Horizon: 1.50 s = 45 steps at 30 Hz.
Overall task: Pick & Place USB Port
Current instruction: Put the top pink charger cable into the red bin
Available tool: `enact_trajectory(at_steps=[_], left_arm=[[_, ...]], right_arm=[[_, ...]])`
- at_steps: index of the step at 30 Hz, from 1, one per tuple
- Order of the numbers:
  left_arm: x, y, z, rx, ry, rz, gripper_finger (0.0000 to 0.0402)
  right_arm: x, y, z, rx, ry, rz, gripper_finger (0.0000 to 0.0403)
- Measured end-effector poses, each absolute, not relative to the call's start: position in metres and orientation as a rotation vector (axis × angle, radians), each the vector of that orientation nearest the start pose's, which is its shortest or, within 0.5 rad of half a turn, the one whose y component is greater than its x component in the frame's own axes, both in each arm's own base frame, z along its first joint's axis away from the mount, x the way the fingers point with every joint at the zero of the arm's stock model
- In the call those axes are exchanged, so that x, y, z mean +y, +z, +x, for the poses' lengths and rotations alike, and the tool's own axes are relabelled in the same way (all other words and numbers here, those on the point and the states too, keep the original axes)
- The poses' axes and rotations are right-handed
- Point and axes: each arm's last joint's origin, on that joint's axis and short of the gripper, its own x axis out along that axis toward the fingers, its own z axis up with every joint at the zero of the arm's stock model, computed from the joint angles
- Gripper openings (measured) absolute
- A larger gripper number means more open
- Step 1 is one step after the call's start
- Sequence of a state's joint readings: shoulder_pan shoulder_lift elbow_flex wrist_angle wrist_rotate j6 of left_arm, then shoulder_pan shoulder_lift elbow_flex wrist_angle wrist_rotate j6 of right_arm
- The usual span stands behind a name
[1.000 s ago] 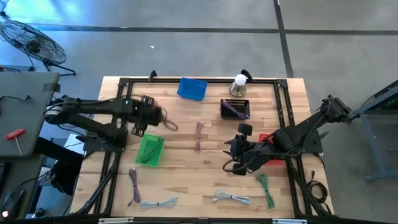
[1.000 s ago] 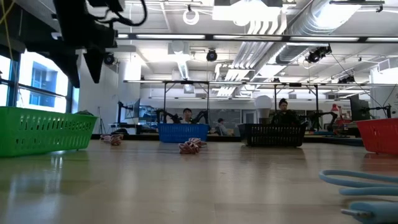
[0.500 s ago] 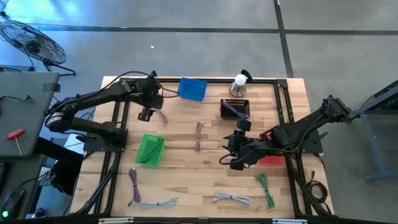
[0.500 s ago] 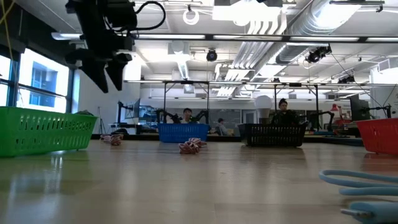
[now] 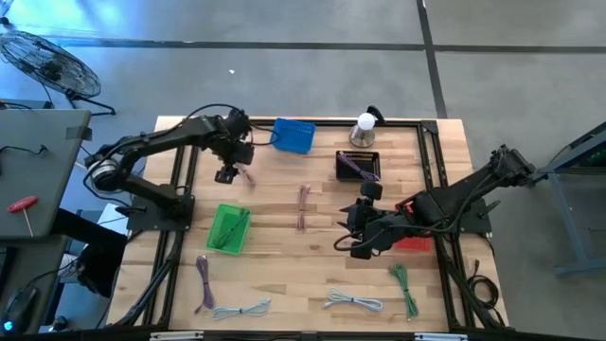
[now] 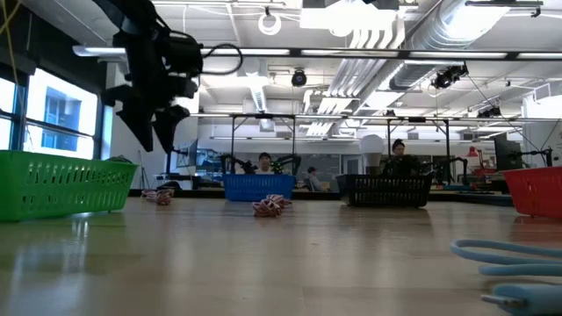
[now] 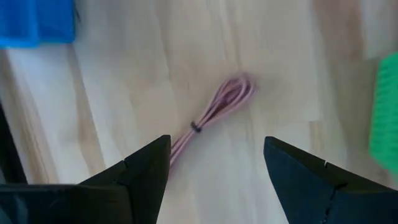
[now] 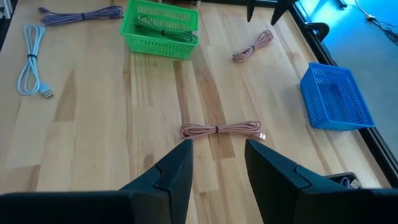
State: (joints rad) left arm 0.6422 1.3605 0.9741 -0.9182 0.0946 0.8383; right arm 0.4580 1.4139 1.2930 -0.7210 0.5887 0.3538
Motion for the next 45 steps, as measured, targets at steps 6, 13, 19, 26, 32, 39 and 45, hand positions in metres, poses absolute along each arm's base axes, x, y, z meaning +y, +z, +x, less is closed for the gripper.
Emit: enact_trajectory(at_steps=[6,13,19,26,32,39,45], left_arm=[[0.149,0.209,0.203,1.390,-0.115,0.188,0.0250],[0.155,0.184,0.211,1.460,-0.168,0.133,0.0250],[0.162,0.170,0.218,1.507,-0.128,0.176,0.0250],[0.167,0.161,0.223,1.502,-0.111,0.181,0.0250],[0.170,0.149,0.225,1.564,-0.100,0.191,0.0250],[0.174,0.145,0.226,1.567,-0.076,0.168,0.0203],[0.176,0.144,0.225,1.558,-0.068,0.152,0.0095]], right_arm=[[0.115,0.326,0.267,0.699,-0.230,-0.076,0.0138],[0.115,0.325,0.267,0.702,-0.223,-0.071,0.0138],[0.115,0.325,0.267,0.702,-0.222,-0.070,0.0138],[0.115,0.325,0.267,0.703,-0.221,-0.069,0.0138],[0.115,0.325,0.267,0.707,-0.213,-0.066,0.0138],[0.115,0.325,0.267,0.708,-0.209,-0.064,0.0138],[0.115,0.325,0.267,0.706,-0.213,-0.066,0.0138]])
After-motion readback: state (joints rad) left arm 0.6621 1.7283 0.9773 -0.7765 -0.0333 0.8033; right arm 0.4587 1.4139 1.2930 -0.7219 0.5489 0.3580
